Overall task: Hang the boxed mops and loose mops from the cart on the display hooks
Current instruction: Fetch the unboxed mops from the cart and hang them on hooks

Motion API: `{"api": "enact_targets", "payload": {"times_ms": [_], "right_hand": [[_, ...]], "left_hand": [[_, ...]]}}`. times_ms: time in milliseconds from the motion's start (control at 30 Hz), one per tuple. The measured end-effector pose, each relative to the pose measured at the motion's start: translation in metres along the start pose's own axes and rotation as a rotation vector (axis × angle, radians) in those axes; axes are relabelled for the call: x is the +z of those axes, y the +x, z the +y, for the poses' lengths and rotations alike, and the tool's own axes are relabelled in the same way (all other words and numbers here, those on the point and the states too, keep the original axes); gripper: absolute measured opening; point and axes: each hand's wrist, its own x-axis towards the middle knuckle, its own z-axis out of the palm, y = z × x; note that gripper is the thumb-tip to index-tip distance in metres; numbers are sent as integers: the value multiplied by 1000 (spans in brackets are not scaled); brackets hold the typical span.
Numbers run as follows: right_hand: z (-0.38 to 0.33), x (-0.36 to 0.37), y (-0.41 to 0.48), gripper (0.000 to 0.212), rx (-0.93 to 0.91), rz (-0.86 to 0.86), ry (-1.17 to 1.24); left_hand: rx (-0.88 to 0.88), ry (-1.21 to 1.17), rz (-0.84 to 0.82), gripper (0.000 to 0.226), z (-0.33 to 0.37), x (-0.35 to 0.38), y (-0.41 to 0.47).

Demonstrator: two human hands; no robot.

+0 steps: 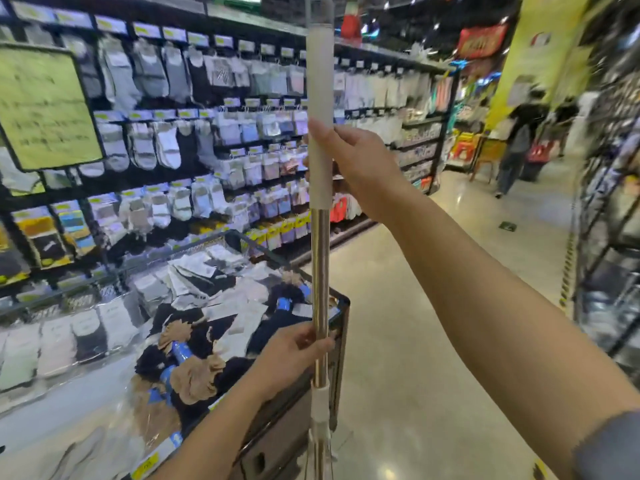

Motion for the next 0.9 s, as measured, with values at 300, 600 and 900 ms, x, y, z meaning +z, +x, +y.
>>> {"api": "enact_targets", "payload": {"times_ms": [300, 600, 900], "right_hand": [[-25, -132, 54, 40, -63, 111, -61], [-5, -251, 91, 46, -54, 221, -91], [41, -333, 153, 40, 12, 349, -154]], "left_hand": [[65, -97, -104, 19, 83, 59, 117], [106, -172, -200, 14, 116, 135, 230], [58, -296, -354, 23, 121, 199, 350]]}}
